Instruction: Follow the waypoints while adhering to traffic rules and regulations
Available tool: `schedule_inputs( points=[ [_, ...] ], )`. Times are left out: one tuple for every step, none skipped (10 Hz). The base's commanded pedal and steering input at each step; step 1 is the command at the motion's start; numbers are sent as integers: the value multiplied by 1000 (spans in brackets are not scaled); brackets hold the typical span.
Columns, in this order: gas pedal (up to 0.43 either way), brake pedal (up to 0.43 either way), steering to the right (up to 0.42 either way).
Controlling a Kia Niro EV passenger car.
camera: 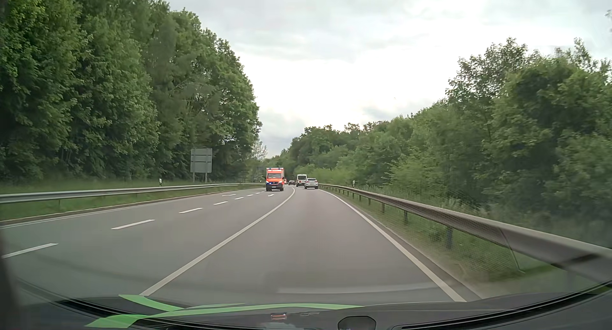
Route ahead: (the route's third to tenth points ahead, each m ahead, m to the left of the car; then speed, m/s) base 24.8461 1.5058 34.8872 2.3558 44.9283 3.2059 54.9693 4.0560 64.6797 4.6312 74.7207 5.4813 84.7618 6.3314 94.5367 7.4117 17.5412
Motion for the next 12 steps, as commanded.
schedule_inputs(
  points=[
    [98, 0, -8],
    [98, 0, -8],
    [98, 0, -8],
    [98, 0, -8],
    [98, 0, -9],
    [98, 0, -8],
    [98, 0, -8],
    [98, 0, -8],
    [98, 0, -8],
    [98, 0, -8],
    [98, 0, -8],
    [98, 0, -8]
  ],
)
